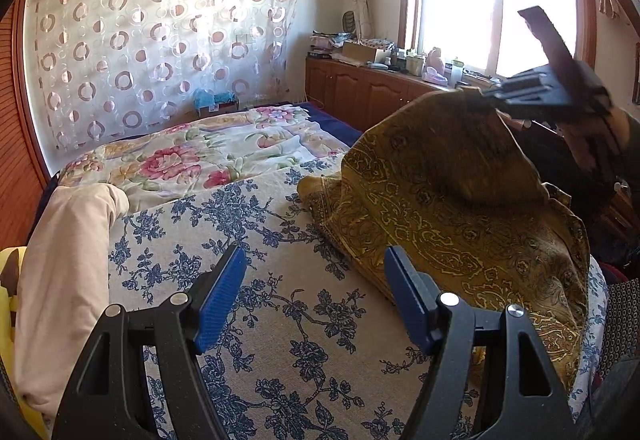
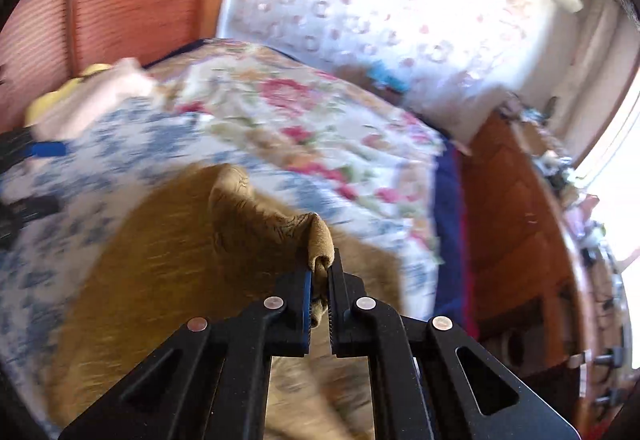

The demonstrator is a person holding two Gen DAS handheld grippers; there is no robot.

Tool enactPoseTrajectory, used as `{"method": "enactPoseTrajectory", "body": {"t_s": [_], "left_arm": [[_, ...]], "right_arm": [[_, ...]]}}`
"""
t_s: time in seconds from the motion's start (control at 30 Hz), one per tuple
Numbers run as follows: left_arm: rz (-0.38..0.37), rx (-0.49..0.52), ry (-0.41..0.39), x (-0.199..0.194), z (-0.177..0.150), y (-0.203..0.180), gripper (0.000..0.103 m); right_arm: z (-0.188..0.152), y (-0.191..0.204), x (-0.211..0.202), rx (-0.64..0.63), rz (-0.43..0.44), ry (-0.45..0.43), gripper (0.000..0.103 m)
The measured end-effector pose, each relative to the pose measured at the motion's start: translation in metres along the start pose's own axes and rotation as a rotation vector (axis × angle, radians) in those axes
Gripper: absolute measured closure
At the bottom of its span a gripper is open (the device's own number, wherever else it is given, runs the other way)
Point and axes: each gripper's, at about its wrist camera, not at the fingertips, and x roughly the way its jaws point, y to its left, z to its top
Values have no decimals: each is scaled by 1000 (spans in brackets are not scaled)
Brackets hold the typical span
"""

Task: Fold small clothes
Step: 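Grasp the shirt edge with the right gripper and fold it over, then open the right gripper and release the folded shirt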

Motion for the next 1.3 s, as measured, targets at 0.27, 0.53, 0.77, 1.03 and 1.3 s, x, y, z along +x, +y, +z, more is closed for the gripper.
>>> {"method": "enactPoseTrajectory", "body": {"t_s": [0.27,0.53,0.77,1.03,1.3], "left_arm": [[10,-3,22,7,-3,2,30],[17,-11,54,19,-5,3,30],[22,-26,90,29,-5,1,30],[62,-17,135,39,-6,-6,30],[79,1,142,33,-3,-22,30]], "right_arm": [[13,-44,89,105,-62,176,87],[8,-43,70,174,-64,128,43],[-53,-36,68,195,59,142,43],[-80,-59,94,292,44,142,43],[-94,-78,71,347,70,103,71]]}}
